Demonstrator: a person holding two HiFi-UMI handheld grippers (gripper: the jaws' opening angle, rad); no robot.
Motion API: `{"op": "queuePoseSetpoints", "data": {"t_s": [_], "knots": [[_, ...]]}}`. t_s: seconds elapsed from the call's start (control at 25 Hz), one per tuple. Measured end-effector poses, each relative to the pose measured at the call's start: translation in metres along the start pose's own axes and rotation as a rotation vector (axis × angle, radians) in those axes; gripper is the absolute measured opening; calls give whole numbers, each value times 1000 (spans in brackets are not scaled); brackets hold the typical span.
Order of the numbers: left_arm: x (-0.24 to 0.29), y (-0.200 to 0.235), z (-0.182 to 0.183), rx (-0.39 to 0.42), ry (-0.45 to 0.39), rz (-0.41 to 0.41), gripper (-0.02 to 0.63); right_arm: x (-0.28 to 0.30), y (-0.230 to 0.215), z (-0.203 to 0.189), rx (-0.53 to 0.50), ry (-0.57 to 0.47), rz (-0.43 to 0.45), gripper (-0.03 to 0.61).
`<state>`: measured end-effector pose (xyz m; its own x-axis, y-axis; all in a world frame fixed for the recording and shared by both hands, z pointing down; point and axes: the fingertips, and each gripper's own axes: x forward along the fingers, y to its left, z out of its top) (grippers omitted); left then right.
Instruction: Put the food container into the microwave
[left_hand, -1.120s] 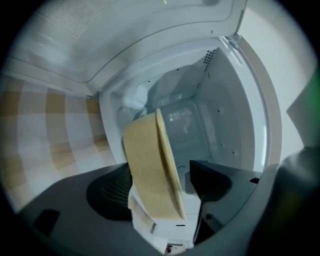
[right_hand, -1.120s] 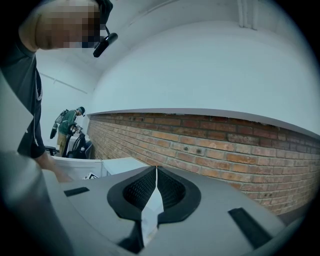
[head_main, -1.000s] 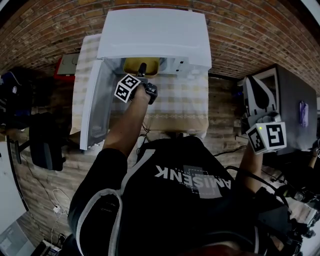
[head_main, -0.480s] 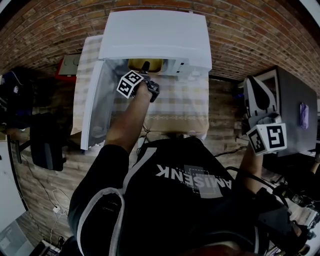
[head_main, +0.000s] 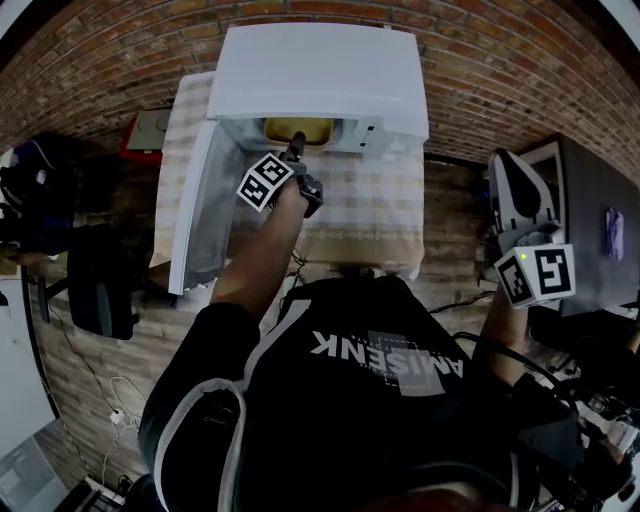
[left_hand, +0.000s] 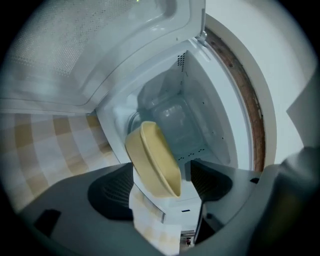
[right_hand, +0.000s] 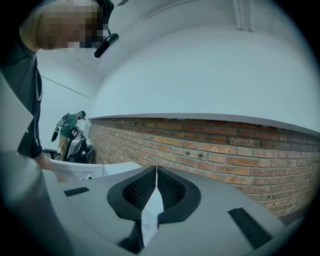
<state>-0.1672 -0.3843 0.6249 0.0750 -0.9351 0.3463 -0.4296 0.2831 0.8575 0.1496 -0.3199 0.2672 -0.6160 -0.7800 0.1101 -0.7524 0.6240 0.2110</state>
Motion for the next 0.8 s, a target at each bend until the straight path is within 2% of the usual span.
{"op": "queuePoseSetpoints", "data": {"t_s": [0.16,0.4,0.56,0.8], "knots": [[1,-14,-6,30,20,-75,365,-6,6,-2,3,4,-3,43],[13,-23,-7,97,37,-114,357,-22,5,-2,-2,20,-46,43],[16,-30,-6,134,40,-158,307,-31,2,-4,-2,35,-77,43],[14,-22,-5,208,51,-123,212,-38,1,-1,-5,36,-101,43]]}}
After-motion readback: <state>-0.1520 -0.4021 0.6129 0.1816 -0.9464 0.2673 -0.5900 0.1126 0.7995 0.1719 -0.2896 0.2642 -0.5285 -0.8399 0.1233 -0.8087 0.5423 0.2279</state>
